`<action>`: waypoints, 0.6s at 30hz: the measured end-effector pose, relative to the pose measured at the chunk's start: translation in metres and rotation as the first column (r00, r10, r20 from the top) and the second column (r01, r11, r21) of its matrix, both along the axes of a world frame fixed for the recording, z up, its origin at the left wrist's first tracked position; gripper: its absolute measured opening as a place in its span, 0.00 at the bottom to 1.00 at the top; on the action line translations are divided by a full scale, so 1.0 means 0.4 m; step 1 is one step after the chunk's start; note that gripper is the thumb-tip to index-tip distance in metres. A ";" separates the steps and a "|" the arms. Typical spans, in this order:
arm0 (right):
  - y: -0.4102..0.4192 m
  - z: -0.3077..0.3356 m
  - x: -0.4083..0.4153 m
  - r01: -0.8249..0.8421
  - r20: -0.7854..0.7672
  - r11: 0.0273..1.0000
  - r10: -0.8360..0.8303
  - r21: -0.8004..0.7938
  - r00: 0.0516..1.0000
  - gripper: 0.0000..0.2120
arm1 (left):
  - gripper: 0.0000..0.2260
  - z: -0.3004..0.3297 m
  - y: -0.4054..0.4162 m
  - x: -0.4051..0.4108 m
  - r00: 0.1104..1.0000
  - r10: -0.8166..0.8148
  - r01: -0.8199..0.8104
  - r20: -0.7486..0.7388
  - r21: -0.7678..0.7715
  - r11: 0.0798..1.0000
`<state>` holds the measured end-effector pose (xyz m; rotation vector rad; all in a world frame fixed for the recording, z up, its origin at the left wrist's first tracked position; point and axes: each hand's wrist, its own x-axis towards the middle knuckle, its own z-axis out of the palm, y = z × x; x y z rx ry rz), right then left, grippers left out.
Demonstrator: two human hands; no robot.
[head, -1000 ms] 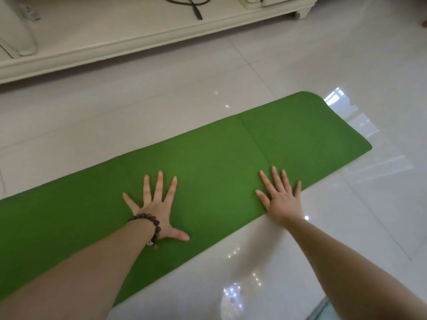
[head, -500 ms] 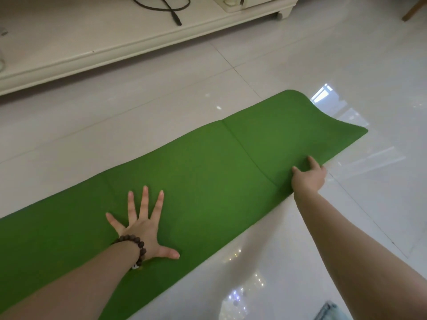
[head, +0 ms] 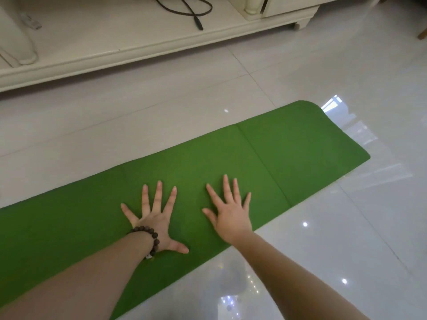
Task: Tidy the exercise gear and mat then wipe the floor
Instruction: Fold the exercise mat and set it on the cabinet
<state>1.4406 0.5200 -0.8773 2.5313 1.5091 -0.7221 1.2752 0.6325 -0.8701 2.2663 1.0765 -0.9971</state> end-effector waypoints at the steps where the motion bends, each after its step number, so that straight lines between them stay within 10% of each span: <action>1: 0.009 -0.014 -0.053 -0.040 -0.012 0.999 0.039 -0.021 0.999 0.29 | 0.68 0.000 0.000 -0.001 1.000 0.000 0.000 0.010 0.004 1.000; 9: 0.035 -0.033 -0.092 0.019 -0.018 0.991 -0.022 -0.130 1.000 0.26 | 0.53 -0.038 -0.018 -0.085 0.976 -0.005 -0.025 0.217 0.139 0.990; 18: 0.058 0.006 -0.278 0.079 0.089 0.993 -0.071 -0.088 0.994 0.25 | 0.38 -0.058 -0.092 -0.647 0.954 0.185 -0.258 0.238 0.324 0.910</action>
